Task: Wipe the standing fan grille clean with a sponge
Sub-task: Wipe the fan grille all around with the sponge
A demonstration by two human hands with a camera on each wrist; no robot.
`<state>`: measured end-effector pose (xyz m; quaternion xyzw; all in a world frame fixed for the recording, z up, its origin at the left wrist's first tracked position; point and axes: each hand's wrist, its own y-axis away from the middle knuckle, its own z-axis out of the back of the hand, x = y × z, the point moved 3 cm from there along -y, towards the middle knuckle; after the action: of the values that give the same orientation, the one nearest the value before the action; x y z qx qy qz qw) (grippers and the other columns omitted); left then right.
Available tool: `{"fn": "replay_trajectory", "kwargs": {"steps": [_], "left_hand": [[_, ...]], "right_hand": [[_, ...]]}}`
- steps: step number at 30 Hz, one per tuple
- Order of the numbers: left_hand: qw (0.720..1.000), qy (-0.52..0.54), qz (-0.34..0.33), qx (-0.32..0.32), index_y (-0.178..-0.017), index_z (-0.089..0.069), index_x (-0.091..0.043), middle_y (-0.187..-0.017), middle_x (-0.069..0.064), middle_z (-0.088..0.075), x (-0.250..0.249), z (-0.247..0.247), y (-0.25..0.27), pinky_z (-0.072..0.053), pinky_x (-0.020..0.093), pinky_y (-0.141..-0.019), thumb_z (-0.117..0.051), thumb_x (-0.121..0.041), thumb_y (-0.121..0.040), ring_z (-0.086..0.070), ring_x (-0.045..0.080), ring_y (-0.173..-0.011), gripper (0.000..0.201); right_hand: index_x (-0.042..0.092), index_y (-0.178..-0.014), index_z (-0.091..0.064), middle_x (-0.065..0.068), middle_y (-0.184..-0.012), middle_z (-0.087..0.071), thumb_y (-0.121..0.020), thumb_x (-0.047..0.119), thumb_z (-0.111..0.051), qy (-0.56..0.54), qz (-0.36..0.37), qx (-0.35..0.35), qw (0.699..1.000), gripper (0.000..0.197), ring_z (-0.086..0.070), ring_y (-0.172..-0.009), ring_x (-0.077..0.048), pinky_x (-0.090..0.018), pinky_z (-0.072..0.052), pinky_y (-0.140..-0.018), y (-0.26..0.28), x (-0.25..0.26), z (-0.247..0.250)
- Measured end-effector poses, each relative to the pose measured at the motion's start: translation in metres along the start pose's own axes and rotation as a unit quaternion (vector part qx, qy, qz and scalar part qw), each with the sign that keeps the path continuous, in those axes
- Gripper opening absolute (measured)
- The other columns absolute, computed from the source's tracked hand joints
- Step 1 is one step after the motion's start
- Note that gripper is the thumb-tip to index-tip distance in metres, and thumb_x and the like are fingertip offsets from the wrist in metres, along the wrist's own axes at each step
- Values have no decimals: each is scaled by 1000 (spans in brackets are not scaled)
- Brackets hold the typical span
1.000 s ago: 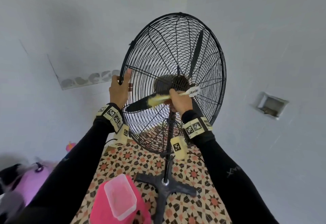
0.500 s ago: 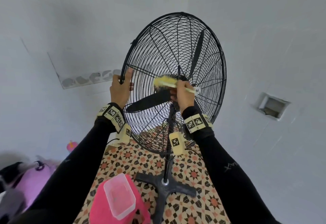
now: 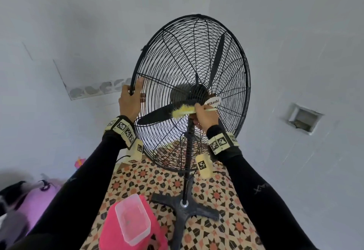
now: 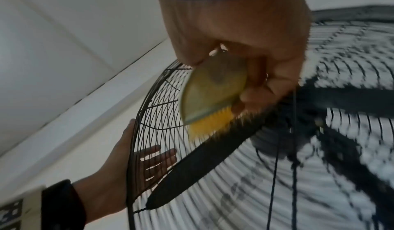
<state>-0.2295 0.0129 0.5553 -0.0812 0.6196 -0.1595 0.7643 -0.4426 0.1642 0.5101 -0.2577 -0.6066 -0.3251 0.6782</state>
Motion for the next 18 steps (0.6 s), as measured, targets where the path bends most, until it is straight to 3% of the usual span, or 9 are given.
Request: {"fn": "replay_trajectory", "kwargs": {"steps": [2,5,8,11,14,16,18], "left_hand": [[1000,-6,-6,0,-129,-56,-15,-100,-9,-62,1,0,2,-47,34,-92,-43,-72,-99,-59,2,-85,65],[1000,-6,-11,-1,-125,-56,-16,-95,-12,-61,-1,-3,2,-50,36,-92,-44,-75,-97,-57,2,-83,67],[1000,-5,-4,-7,-123,-57,-14,-95,-7,-64,0,-3,0,-52,41,-95,-43,-78,-96,-61,9,-84,71],[1000,-6,3,-13,-120,-58,-13,-105,3,-70,4,2,-2,-51,47,-102,-44,-78,-96,-67,19,-95,71],[1000,-8,-3,-8,-112,-57,-18,-92,-9,-64,5,2,-2,-49,41,-98,-46,-72,-99,-60,6,-83,57],[1000,-4,-6,-6,-115,-58,-20,-102,-3,-67,3,-1,-2,-49,42,-102,-46,-77,-96,-64,15,-95,61],[1000,-4,-4,-7,-118,-58,-19,-114,4,-67,2,-1,-3,-48,44,-103,-45,-82,-93,-62,24,-104,69]], "right_hand": [[12,-104,-67,-14,-101,-76,-98,34,-59,-12,11,20,1000,24,-66,-73,-18,-23,-50,-53,-3,8,8],[17,-97,-65,-13,-99,-76,-101,29,-57,-150,54,-12,987,15,-68,-76,-18,-27,-53,-58,-7,28,14],[15,-93,-64,-14,-98,-75,-99,34,-58,-78,43,-32,996,21,-67,-73,-19,-32,-55,-61,-8,13,-1],[11,-101,-66,-14,-95,-76,-98,36,-56,-4,-10,37,999,26,-65,-71,-19,-27,-52,-55,-5,2,2],[9,-101,-61,-10,-86,-73,-104,31,-50,-157,-33,94,982,25,-60,-66,-17,-27,-48,-60,-5,23,23],[11,-103,-61,-12,-91,-73,-104,30,-51,-212,-1,40,977,22,-60,-64,-16,-31,-51,-62,-12,30,28],[14,-102,-61,-11,-93,-73,-102,30,-55,-144,1,-4,990,17,-63,-69,-17,-39,-58,-73,-12,19,20]]}}
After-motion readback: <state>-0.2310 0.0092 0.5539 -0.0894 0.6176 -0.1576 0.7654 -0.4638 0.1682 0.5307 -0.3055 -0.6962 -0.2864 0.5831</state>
